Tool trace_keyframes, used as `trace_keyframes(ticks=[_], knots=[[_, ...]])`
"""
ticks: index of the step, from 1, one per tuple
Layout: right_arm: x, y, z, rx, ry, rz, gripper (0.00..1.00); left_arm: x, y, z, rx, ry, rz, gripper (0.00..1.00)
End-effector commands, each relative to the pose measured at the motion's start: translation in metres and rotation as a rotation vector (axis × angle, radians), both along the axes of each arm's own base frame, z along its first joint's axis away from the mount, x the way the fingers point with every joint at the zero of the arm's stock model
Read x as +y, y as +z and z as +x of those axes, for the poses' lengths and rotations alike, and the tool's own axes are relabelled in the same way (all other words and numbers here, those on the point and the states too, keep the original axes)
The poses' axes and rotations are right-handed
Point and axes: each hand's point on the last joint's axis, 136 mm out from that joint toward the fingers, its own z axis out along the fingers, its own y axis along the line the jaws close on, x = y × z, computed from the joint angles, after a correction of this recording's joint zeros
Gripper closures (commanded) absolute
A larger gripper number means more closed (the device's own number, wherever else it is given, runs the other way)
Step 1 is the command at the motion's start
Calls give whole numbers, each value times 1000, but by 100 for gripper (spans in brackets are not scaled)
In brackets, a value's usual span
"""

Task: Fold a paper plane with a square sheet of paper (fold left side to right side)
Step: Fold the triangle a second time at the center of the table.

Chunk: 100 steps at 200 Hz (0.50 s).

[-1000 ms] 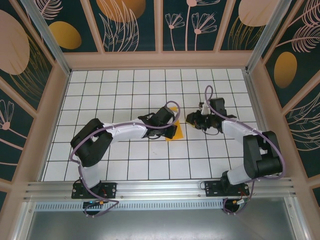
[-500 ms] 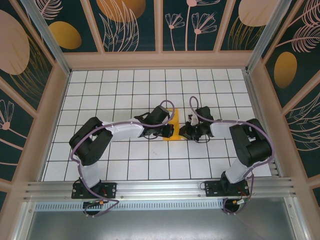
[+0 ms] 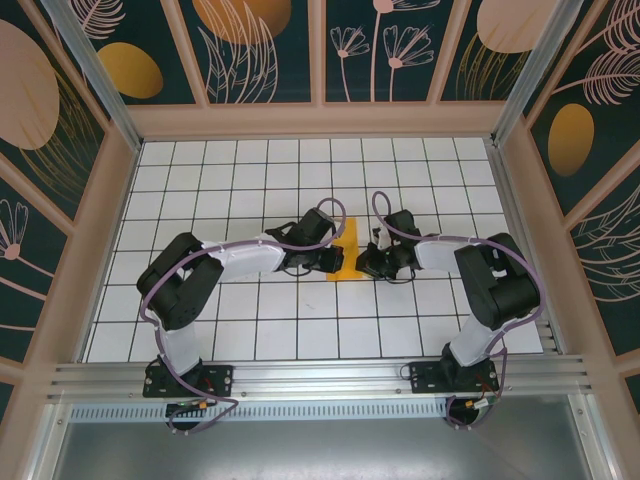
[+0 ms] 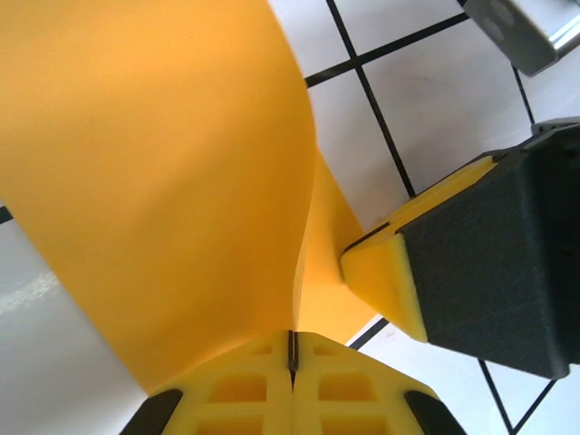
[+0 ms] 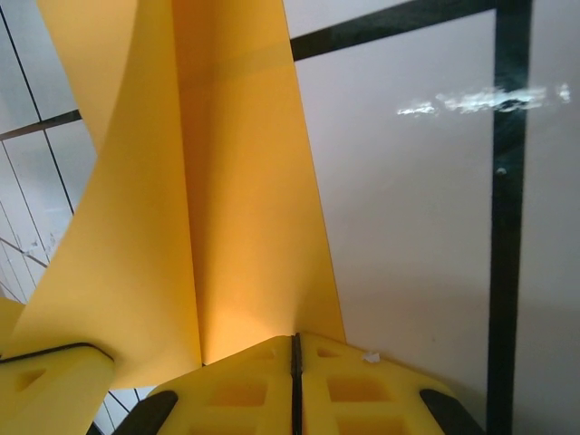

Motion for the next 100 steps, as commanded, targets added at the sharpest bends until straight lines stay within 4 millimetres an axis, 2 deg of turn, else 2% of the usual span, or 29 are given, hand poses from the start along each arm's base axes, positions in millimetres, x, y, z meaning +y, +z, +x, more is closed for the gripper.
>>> trace_keyframes(ticks=[1,100], knots=[[-15,-22,-10,52,-6,-108,88,5,12,6,-47,-38,48,98],[-15,-24,-12,58,9,-115,88,23,0,27,-95,-4,164,96]])
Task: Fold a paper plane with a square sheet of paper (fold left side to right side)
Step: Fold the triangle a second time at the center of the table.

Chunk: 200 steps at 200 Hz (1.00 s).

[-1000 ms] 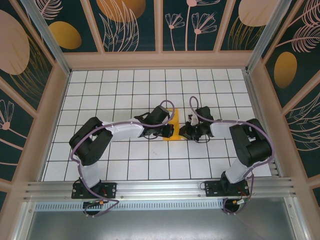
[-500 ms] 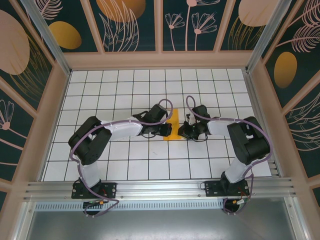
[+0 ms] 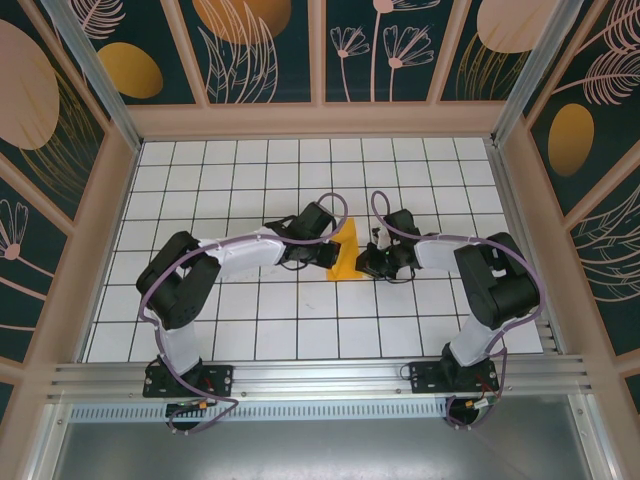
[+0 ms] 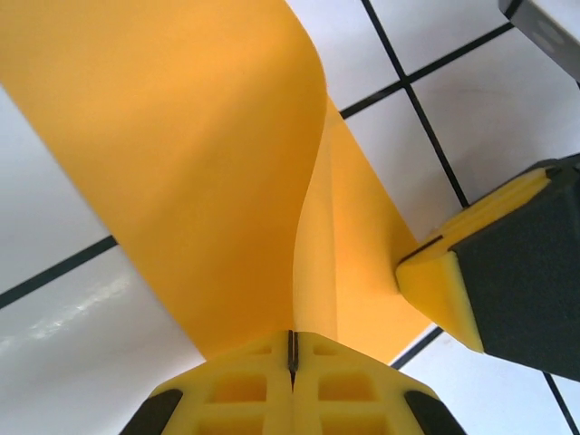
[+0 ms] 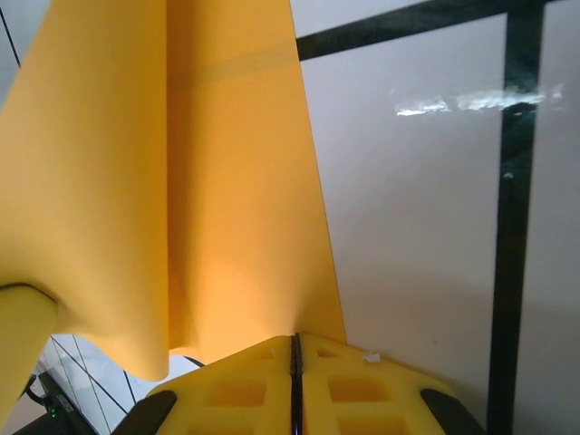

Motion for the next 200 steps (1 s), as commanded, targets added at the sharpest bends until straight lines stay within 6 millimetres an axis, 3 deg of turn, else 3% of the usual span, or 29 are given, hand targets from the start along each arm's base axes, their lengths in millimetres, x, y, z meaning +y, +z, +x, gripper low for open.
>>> trace_keyframes(ticks=[1,200], knots=[[-15,-24,-12,61,-6,-107,88,7,-5,9,-17,1,58,96],[-11,-29,-15,79,12,-112,88,10,-29,23,-30,14,106,93]])
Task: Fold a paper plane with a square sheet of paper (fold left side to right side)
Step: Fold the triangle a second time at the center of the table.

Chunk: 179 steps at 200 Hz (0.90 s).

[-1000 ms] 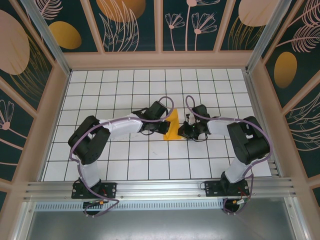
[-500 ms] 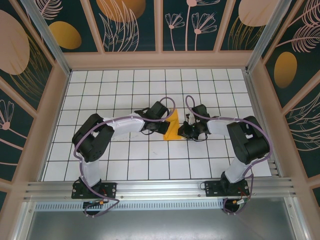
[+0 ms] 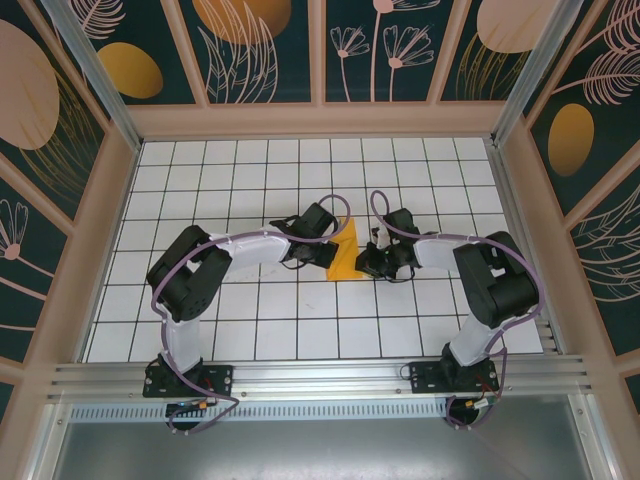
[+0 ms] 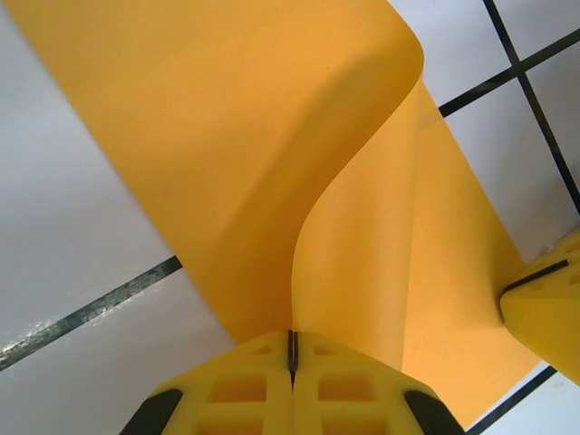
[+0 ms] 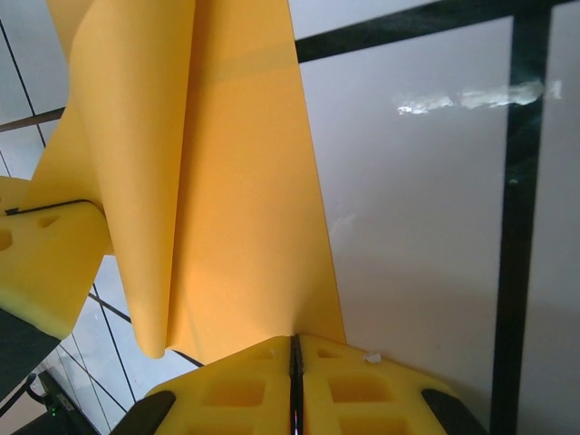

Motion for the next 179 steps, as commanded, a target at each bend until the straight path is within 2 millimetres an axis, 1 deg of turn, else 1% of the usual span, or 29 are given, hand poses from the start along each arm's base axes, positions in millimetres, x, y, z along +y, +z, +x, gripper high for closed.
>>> trace_keyframes(ticks=[1,34,79,149,179], knots=[[-13,-28,-15,69,5,-109,88,0,-2,10,-18,2,13,93],[-13,-29,-17,75,9,-112,88,-1,-6,10,-13,-2,13,93],[-13,-30,-17,77,9,-117,88,-1,-6,12,-22,3,18,93],[-14,-31,-17,82,6,-123,88,-5,1,14,-44,-8,-8,92],[-14,-32,-17,85,5,-126,88,-2,-1,15,-46,-3,3,92]])
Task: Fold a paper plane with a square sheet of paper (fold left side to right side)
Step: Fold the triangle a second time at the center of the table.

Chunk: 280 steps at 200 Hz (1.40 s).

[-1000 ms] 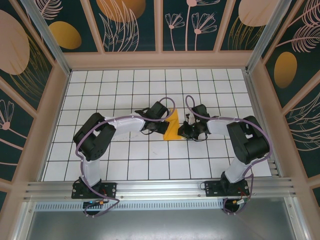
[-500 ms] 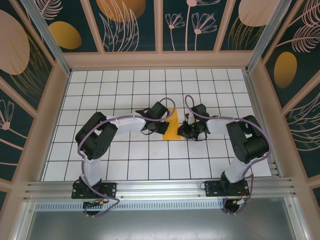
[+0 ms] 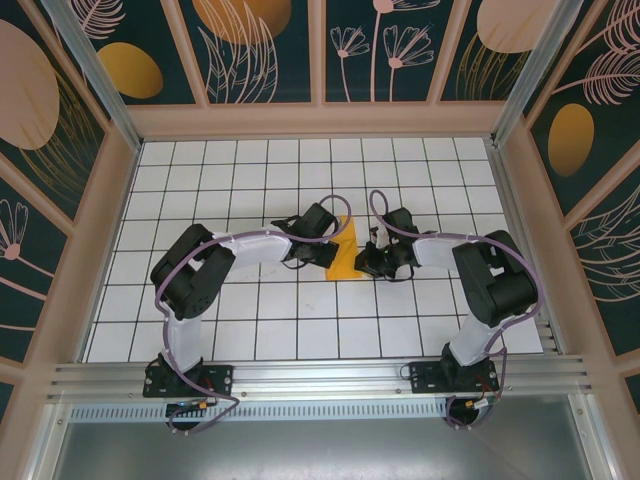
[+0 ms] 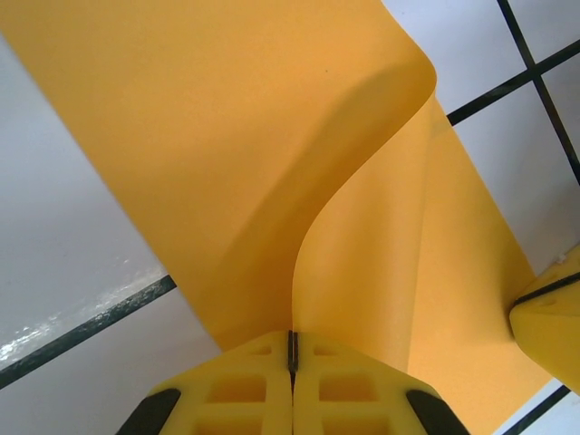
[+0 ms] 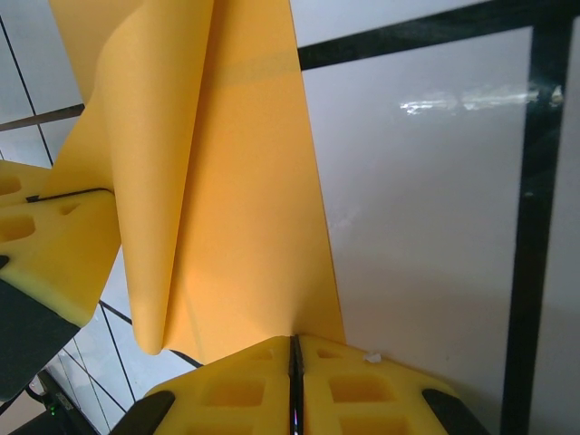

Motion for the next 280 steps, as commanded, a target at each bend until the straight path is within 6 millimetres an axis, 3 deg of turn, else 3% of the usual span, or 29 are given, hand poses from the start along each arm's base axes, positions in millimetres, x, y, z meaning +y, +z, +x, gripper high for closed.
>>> trace_keyframes(ticks=[1,140,235,261,280], knots=[[-16,-32,-18,84,0,-125,88,-1,3,11,-42,-1,2,92],[-15,-32,-19,87,4,-126,88,-5,0,12,-43,-13,-13,92],[-14,-30,-17,84,6,-123,87,-2,-14,6,-10,-16,6,91],[-10,-23,-13,57,14,-101,86,1,-19,2,6,-13,11,91],[-4,-6,-5,13,21,-41,85,3,-23,-1,16,-9,16,91]])
